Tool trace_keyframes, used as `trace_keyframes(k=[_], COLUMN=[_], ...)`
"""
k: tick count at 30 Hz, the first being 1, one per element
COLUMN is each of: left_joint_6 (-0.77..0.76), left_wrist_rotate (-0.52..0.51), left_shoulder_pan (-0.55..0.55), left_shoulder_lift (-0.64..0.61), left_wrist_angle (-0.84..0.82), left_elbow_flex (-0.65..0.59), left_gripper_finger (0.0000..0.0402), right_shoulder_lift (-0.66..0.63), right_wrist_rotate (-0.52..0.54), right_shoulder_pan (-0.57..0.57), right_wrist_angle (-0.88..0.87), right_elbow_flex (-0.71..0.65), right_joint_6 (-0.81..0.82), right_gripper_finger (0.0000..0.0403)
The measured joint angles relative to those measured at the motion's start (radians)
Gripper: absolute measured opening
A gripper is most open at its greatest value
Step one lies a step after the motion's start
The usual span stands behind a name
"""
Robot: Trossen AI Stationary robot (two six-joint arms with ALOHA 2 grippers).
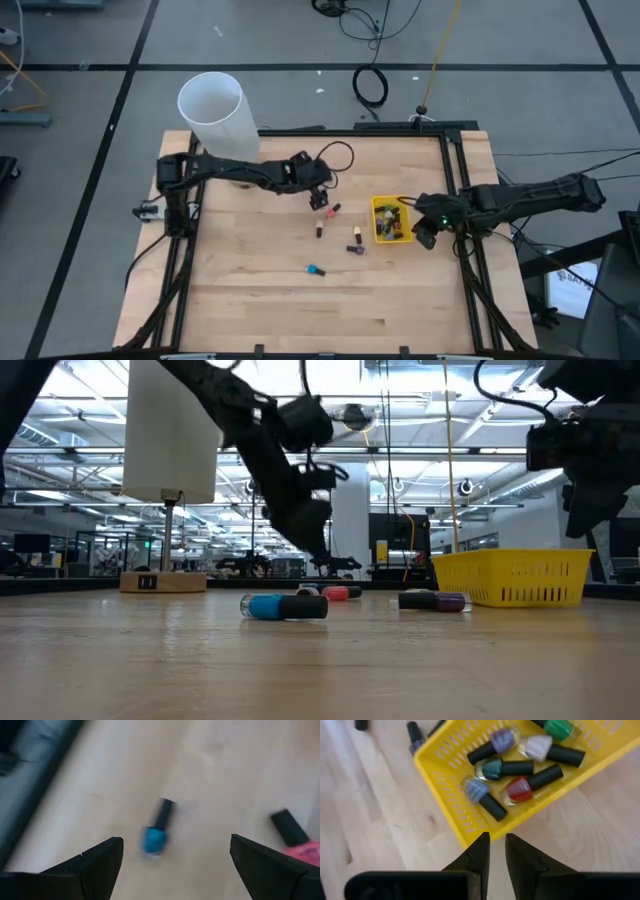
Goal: Pick & Place Nail Polish
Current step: Put the medium blue nail polish into the yellow bin
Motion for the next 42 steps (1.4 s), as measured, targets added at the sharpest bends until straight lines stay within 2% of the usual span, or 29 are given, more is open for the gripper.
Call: trace_keyframes(k=[3,10,16,19,23,27,30,37,42], left_joint_6=[-0.047,-0.164,-0.207,-0.185,-0.12,-0.006,0.034,-0.01,-0.049], left_wrist_rotate=[0.044,0.015,0.132,0.184,0.194,0.212,0.228,0.225,0.24], left_shoulder_pan=[-0.003,-0.07,-0.174,-0.24,-0.321,-0.396,-0.446,-0.5,-0.513], left_shoulder_lift=[0.033,0.004,-0.011,-0.011,-0.016,-0.022,-0.022,-0.013,0.044], left_wrist_angle=[-0.019,-0.128,-0.201,-0.212,-0.208,-0.18,-0.161,-0.144,-0.138], left_elbow_flex=[0.0,0.0,0.0,0.0,0.0,0.0,0.0,0.0,0.022], left_gripper_finger=[0.036,0.036,0.036,0.036,0.036,0.036,0.036,0.036,0.036], right_shoulder_lift=[-0.036,-0.105,-0.125,-0.125,-0.123,-0.11,-0.104,-0.099,-0.091], right_wrist_rotate=[0.0,0.031,0.114,0.138,0.105,0.077,0.061,0.025,0.024], right_shoulder_pan=[0.0,0.0,0.002,0.006,0.006,0.006,0.006,0.016,0.048], right_wrist_angle=[0.0,0.079,0.247,0.427,0.756,1.061,1.221,1.293,1.329], right_elbow_flex=[0.0,0.001,0.0,-0.031,-0.121,-0.242,-0.295,-0.307,-0.306], right_joint_6=[-0.001,-0.099,-0.274,-0.399,-0.522,-0.583,-0.594,-0.552,-0.55], right_gripper_finger=[0.005,0.005,0.005,0.005,0.005,0.005,0.005,0.005,0.005])
